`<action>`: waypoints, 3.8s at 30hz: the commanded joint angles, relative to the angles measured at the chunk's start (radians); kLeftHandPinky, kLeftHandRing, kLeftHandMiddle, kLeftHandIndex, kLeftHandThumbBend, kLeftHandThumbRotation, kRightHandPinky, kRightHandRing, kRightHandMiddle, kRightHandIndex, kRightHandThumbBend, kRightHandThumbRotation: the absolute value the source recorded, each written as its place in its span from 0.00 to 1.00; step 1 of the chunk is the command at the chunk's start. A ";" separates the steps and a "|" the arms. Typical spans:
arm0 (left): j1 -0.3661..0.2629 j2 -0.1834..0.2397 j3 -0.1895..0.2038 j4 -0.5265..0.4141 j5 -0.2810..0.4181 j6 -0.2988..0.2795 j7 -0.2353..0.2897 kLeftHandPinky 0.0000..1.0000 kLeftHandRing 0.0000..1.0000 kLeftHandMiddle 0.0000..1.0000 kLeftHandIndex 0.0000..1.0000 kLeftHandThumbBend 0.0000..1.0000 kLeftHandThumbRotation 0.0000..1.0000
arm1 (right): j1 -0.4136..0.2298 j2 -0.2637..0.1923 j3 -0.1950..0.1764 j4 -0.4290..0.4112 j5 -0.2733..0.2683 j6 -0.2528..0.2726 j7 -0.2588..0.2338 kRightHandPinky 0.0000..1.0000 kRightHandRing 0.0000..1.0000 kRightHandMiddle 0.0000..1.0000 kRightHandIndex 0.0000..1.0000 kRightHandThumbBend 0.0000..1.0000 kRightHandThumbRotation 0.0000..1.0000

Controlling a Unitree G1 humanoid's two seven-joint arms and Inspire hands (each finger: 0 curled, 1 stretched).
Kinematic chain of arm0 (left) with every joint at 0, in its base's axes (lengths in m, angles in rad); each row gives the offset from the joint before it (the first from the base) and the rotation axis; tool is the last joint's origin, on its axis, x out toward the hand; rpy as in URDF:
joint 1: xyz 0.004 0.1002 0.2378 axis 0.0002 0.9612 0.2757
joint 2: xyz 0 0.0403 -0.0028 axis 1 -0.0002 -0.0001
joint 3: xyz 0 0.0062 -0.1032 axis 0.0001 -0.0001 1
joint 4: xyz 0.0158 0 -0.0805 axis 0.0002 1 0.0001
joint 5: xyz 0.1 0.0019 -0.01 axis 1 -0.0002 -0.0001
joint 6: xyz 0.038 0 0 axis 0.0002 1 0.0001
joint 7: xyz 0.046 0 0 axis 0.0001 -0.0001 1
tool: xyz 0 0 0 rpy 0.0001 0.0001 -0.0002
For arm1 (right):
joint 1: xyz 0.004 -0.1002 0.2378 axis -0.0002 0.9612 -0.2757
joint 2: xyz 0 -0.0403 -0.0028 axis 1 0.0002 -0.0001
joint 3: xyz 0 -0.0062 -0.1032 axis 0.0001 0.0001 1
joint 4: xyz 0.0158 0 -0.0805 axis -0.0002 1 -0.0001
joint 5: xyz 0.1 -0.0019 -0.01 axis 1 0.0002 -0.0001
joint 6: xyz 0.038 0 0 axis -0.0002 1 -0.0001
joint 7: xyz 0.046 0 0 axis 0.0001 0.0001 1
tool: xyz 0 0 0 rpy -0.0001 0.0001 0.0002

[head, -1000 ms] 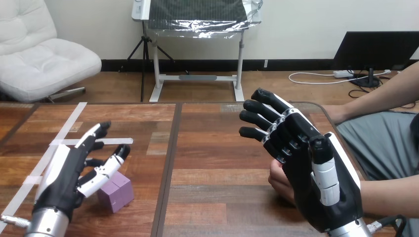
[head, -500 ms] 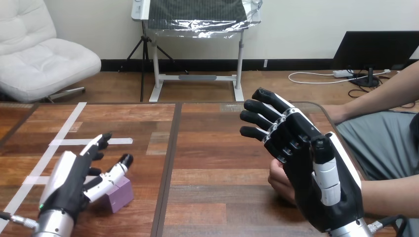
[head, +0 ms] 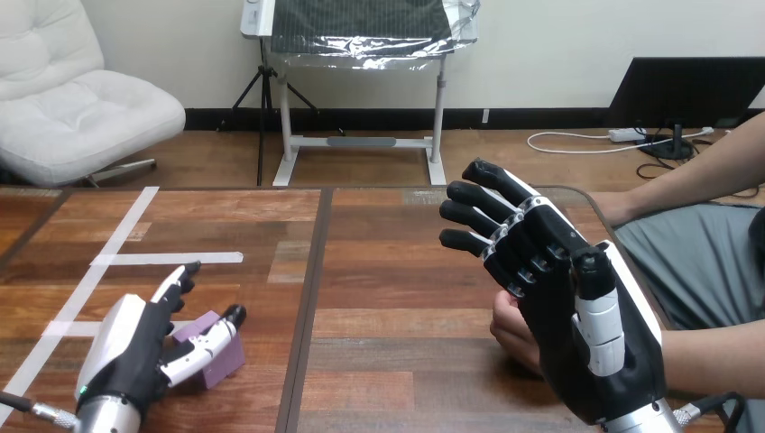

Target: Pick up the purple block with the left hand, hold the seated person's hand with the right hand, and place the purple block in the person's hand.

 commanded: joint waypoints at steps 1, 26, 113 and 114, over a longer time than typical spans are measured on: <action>-0.075 0.032 -0.017 0.001 0.017 0.004 0.025 0.92 0.89 0.92 0.94 0.55 0.60 | -0.047 0.000 -0.011 -0.012 0.018 -0.025 0.005 0.80 0.85 0.84 0.86 0.87 0.83; -0.079 0.049 -0.081 0.015 0.141 0.054 0.113 0.86 0.83 0.86 0.89 0.77 0.44 | -0.043 0.001 -0.018 -0.015 0.033 -0.023 0.014 0.79 0.84 0.84 0.86 0.87 0.83; -0.160 0.005 -0.206 0.049 0.260 0.332 0.318 0.40 0.48 0.52 0.54 0.82 0.01 | -0.044 0.000 -0.025 -0.026 0.040 -0.017 0.004 0.79 0.84 0.85 0.86 0.85 0.83; -0.161 0.005 -0.207 0.048 0.261 0.333 0.318 0.40 0.48 0.52 0.54 0.82 0.01 | -0.045 0.000 -0.025 -0.026 0.040 -0.017 0.005 0.79 0.84 0.85 0.86 0.85 0.83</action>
